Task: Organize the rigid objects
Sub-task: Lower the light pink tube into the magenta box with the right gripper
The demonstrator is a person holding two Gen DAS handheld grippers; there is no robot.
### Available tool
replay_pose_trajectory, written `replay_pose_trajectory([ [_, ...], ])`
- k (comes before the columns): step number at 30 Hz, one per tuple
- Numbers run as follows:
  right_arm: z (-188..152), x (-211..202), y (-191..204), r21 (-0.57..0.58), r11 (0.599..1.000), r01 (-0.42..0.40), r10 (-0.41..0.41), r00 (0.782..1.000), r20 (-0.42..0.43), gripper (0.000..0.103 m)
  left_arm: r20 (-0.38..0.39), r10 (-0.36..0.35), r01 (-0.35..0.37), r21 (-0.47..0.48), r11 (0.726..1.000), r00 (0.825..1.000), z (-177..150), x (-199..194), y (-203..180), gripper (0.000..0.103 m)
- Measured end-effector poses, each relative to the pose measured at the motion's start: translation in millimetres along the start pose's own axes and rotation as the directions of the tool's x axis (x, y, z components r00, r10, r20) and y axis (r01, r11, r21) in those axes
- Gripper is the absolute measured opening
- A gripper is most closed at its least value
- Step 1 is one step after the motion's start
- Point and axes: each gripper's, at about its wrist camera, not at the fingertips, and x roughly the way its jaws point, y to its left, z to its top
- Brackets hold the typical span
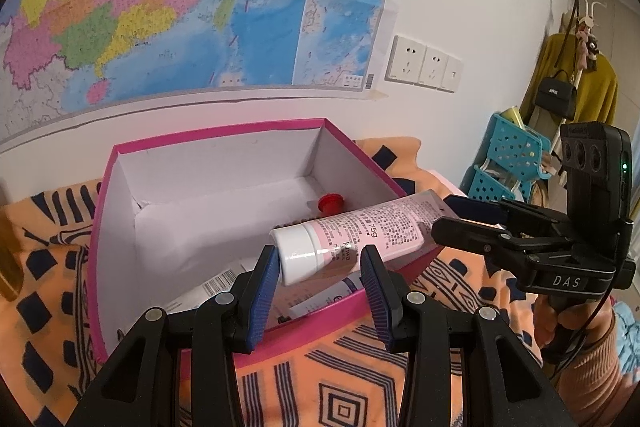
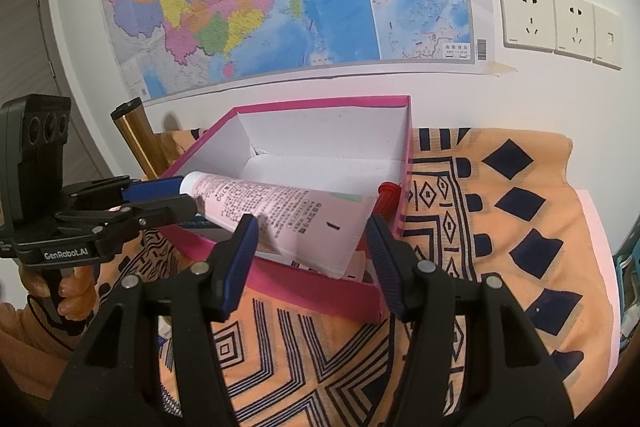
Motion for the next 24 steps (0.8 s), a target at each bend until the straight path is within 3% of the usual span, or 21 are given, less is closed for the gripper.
replay_pose_trajectory([
  [24,5,22,-11,0.003,1.000,0.020,-0.020,0.999,-0.034,0.059,-0.045,-0.008,0.007,-0.032,0.999,0.999,6,22,11,0.042],
])
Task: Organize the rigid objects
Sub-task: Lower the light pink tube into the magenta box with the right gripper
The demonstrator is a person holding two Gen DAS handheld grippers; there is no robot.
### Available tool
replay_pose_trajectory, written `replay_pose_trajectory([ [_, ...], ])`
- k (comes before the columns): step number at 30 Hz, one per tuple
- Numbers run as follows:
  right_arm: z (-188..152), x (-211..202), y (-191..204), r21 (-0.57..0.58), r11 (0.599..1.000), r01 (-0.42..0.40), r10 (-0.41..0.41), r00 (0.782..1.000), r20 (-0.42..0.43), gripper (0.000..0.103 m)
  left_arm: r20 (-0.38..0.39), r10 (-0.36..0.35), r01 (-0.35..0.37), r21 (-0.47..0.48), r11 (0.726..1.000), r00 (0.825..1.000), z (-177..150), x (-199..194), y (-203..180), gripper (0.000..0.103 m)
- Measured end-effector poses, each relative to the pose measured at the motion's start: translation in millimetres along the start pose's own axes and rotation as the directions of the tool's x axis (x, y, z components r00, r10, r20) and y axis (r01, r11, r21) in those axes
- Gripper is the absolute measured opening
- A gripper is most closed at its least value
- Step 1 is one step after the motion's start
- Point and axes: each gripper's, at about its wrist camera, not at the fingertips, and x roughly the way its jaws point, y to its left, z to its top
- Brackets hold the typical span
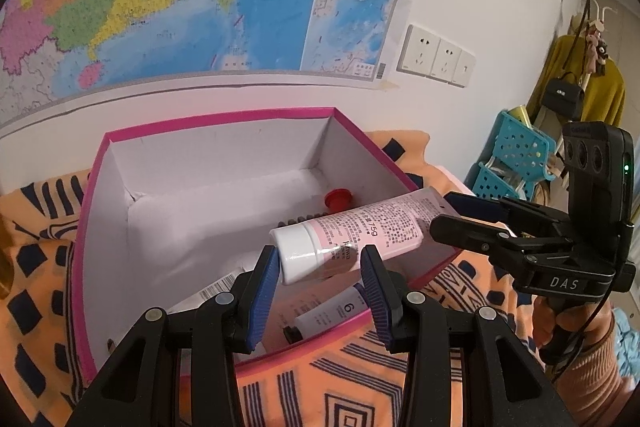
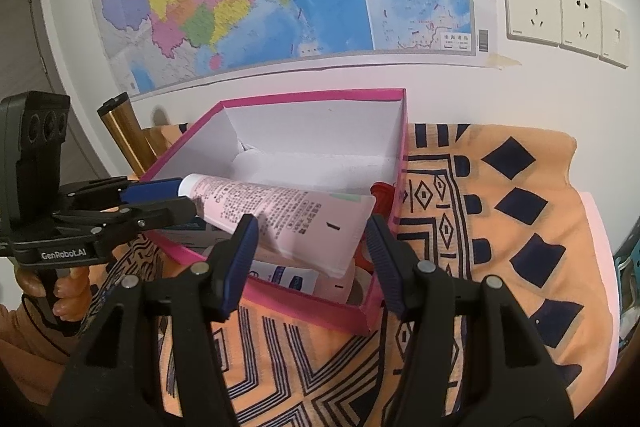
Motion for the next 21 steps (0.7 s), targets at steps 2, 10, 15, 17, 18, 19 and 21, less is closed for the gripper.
replay_pose_trajectory([
  [2,0,3,-1,0.001,1.000,0.003,-0.003,1.000,-0.005,0.059,-0.002,0.002,-0.002,0.001,1.000,1.000,1,1,0,0.042],
  [10,0,11,-3,0.001,1.000,0.012,-0.012,1.000,-0.022,0.059,-0.019,0.015,-0.015,0.000,1.000,1.000,4,9,4,0.042],
  [15,1,16,-2,-0.010,1.000,0.020,-0.020,0.999,-0.029,0.059,-0.031,0.023,-0.023,-0.005,1.000,0.999,4,15,8,0.042],
  [17,2,18,-1,-0.014,1.000,0.025,-0.025,0.999,-0.031,0.059,-0.035,0.027,-0.027,-0.003,1.000,0.999,4,17,8,0.042],
  [18,2,18,-2,-0.016,1.000,0.026,-0.027,0.999,-0.031,0.059,-0.038,0.027,-0.027,-0.003,1.000,0.999,4,18,9,0.042],
  [19,2,19,-1,-0.016,0.999,0.028,-0.028,0.999,-0.031,0.059,-0.041,0.028,-0.029,-0.004,1.000,0.999,4,20,10,0.042],
  [21,2,21,-1,-0.016,0.999,0.028,-0.029,0.999,-0.033,0.059,-0.046,0.032,-0.032,-0.005,0.999,0.998,4,21,11,0.042],
])
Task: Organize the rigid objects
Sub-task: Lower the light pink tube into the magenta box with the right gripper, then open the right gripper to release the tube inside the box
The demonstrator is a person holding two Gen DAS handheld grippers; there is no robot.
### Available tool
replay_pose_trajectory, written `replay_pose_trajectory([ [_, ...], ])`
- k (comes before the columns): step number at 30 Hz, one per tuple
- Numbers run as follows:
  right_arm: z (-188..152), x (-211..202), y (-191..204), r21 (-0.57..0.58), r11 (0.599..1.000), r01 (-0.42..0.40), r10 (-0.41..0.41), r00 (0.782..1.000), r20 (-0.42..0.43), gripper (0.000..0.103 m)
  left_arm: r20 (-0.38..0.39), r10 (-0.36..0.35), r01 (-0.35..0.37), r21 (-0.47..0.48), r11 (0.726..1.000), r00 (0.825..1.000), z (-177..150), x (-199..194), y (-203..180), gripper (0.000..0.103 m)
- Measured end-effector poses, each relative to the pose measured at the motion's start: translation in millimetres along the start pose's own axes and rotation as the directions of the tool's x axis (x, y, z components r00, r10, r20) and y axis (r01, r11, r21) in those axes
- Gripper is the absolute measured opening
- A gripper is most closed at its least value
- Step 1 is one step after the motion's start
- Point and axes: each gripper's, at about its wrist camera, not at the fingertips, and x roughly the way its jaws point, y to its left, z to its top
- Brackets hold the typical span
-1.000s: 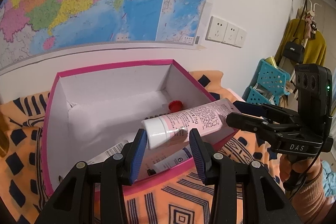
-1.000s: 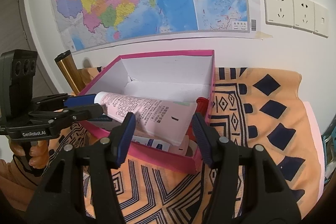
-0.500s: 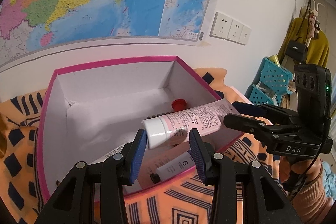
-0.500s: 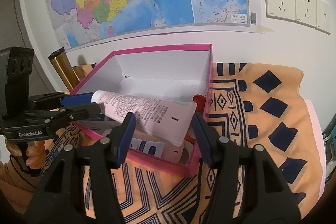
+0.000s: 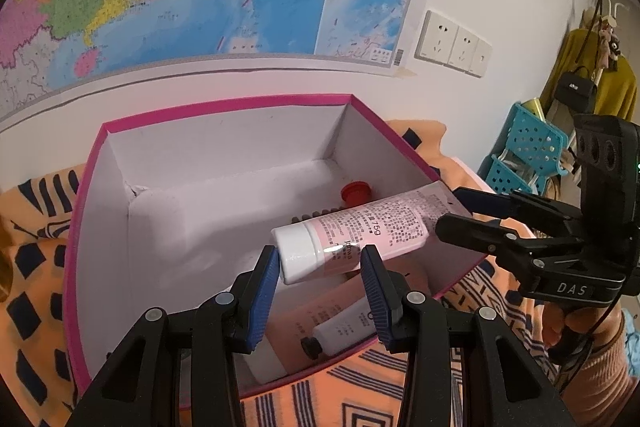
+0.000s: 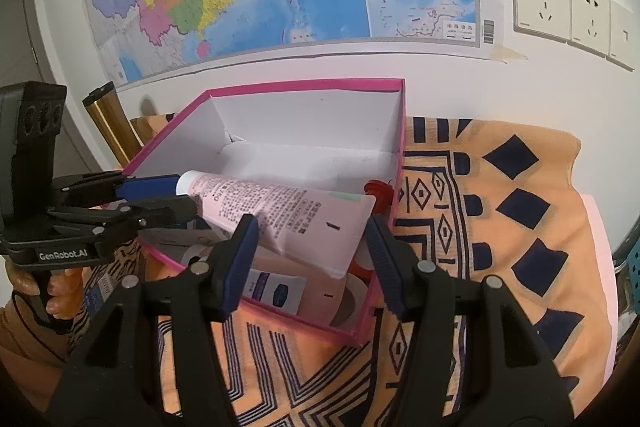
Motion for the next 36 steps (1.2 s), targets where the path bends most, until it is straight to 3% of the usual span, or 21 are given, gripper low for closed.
replay_pose_trajectory([
  [26,4,17,9,-0.040,0.996,0.074,-0.074,0.997,0.006,0.059,-0.059,0.040,-0.041,-0.016,0.999,0.997,-1,26,10,0.042],
  [36,-4,10,13,-0.023,0.999,0.038,-0.038,0.999,0.017,0.060,-0.019,0.043,-0.044,-0.010,0.999,0.999,-5,1,11,0.045],
])
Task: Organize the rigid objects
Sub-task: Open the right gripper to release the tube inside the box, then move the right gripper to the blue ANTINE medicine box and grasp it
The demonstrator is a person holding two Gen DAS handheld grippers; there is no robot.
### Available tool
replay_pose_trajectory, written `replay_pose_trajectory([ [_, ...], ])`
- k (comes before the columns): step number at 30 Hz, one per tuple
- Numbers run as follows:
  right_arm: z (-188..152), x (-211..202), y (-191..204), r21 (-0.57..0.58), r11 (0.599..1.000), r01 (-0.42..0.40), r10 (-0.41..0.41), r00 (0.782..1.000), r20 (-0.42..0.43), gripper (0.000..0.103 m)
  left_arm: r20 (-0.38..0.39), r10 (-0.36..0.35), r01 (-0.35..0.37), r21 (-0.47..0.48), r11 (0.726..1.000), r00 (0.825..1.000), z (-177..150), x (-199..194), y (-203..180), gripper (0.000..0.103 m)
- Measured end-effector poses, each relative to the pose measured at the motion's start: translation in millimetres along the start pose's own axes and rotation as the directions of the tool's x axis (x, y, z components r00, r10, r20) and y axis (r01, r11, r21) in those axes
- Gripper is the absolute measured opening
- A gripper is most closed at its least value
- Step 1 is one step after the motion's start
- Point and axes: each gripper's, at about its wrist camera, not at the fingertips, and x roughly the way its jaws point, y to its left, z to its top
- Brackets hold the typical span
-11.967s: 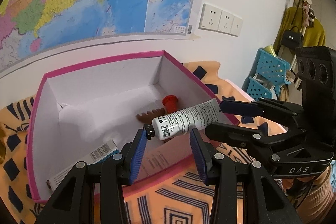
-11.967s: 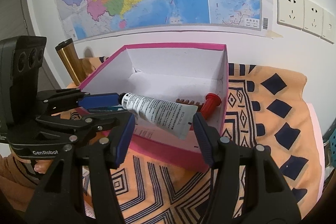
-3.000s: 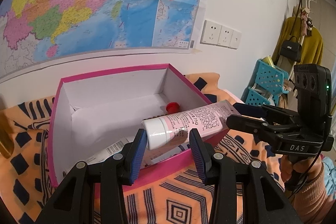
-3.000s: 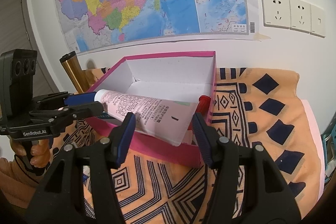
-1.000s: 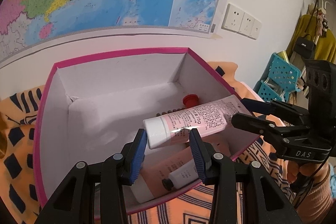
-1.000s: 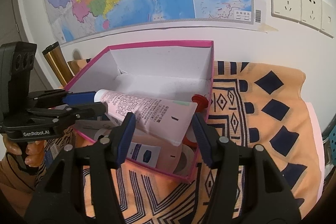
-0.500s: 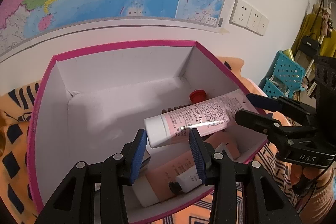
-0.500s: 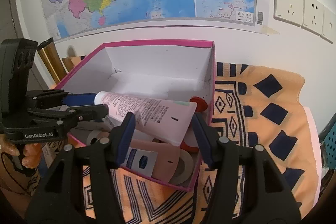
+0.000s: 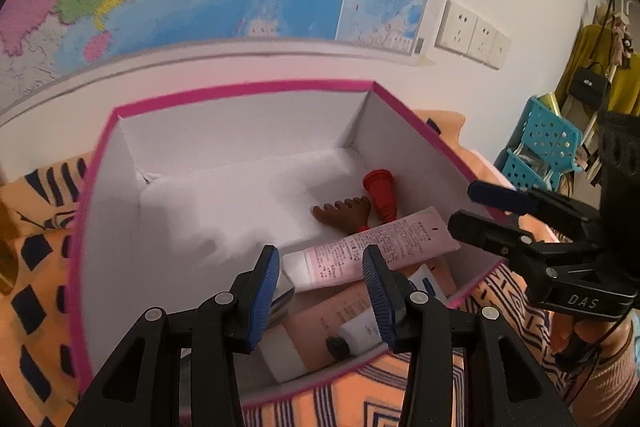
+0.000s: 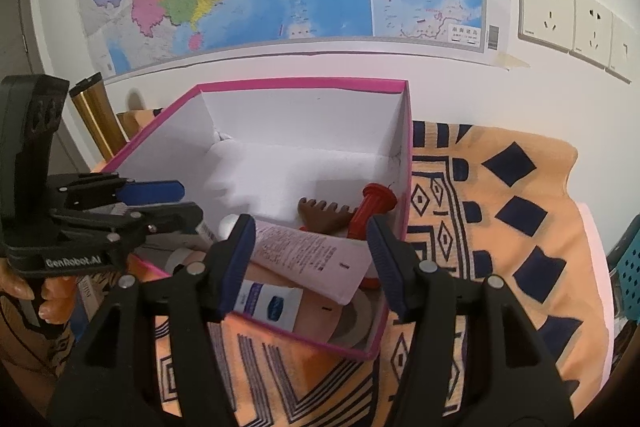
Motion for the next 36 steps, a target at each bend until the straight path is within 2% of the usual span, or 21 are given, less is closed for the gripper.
replay_pose_trajectory([
  [4,-8,-17,13,-0.009,0.998,-0.063,0.064,0.998,0.020,0.060,0.055,-0.027,0.027,0.000,1.000,0.998,-10,-36,7,0.052],
  [8,-20,-31,34,-0.031,0.986,-0.166,0.167,0.986,0.024,0.060,0.112,-0.040,0.042,-0.014,0.999,0.993,-28,-73,17,0.055],
  [11,-34,-31,54,-0.041,0.969,-0.245,0.244,0.970,-0.016,0.060,0.116,-0.012,0.014,-0.018,1.000,0.993,-45,-88,27,0.055],
  [16,-63,-14,83,-0.032,0.936,-0.352,0.346,0.931,-0.119,0.060,0.051,0.058,-0.056,-0.040,0.998,0.997,-83,-93,45,0.055],
  [22,-92,6,103,-0.005,0.916,-0.401,0.391,0.895,-0.213,0.060,-0.028,0.102,-0.104,-0.085,0.991,0.994,-126,-92,62,0.055],
  [30,-110,18,128,0.011,0.892,-0.451,0.437,0.859,-0.268,0.060,-0.066,0.046,-0.056,-0.157,0.986,0.997,-153,-96,72,0.055],
  [36,-113,21,140,0.009,0.882,-0.471,0.454,0.845,-0.283,0.060,-0.083,-0.012,-0.004,-0.187,0.982,0.997,-165,-95,72,0.054],
])
